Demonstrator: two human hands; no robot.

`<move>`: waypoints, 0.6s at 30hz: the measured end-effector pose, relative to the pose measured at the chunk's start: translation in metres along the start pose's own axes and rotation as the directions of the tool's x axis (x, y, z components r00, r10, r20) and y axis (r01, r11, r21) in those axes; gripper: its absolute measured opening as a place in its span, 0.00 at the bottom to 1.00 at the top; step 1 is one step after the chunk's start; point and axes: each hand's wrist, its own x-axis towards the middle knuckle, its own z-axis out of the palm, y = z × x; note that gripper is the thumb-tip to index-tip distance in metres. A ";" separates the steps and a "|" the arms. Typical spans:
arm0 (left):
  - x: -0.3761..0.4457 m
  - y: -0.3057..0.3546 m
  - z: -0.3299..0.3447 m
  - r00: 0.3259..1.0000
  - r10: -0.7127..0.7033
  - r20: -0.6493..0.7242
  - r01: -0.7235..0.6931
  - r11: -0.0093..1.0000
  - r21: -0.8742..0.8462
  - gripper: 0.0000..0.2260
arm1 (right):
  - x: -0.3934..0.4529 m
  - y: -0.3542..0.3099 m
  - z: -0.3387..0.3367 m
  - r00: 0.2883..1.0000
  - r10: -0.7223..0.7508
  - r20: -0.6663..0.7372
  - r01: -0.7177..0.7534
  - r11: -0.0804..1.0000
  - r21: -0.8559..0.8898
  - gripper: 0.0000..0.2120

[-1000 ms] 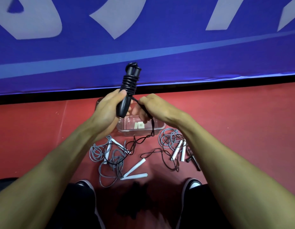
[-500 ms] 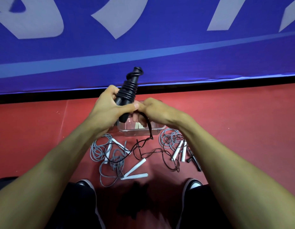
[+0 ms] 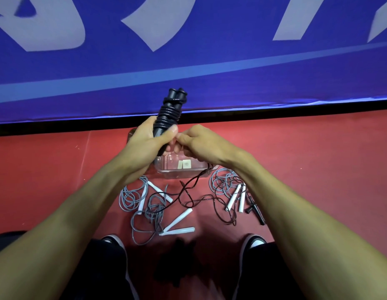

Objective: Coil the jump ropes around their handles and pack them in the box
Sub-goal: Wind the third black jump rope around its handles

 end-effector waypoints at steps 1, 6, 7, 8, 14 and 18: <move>0.000 0.002 0.000 0.999 -0.038 0.024 0.040 0.997 -0.067 0.08 | -0.001 -0.001 0.001 1.000 0.003 0.012 -0.004 1.000 0.015 0.23; -0.001 0.005 -0.003 0.984 -0.136 0.118 0.163 0.951 -0.262 0.18 | -0.005 -0.007 0.003 1.000 -0.002 -0.025 -0.001 0.995 -0.101 0.35; -0.002 0.005 -0.002 0.984 -0.131 0.124 0.160 0.952 -0.261 0.18 | -0.005 -0.006 0.004 0.999 -0.020 -0.049 0.012 0.988 -0.151 0.36; -0.003 0.004 -0.002 0.985 -0.118 0.129 0.147 0.957 -0.251 0.17 | -0.004 -0.005 0.004 0.998 -0.031 -0.061 0.019 0.982 -0.185 0.37; 0.000 0.000 -0.010 0.993 -0.028 0.111 0.042 0.990 -0.132 0.09 | -0.006 0.002 0.001 0.999 0.022 -0.043 -0.028 0.987 -0.157 0.37; -0.001 0.002 -0.011 1.000 -0.012 0.002 0.012 1.000 -0.011 0.06 | -0.006 0.003 0.001 0.999 0.003 -0.032 -0.008 0.983 -0.185 0.33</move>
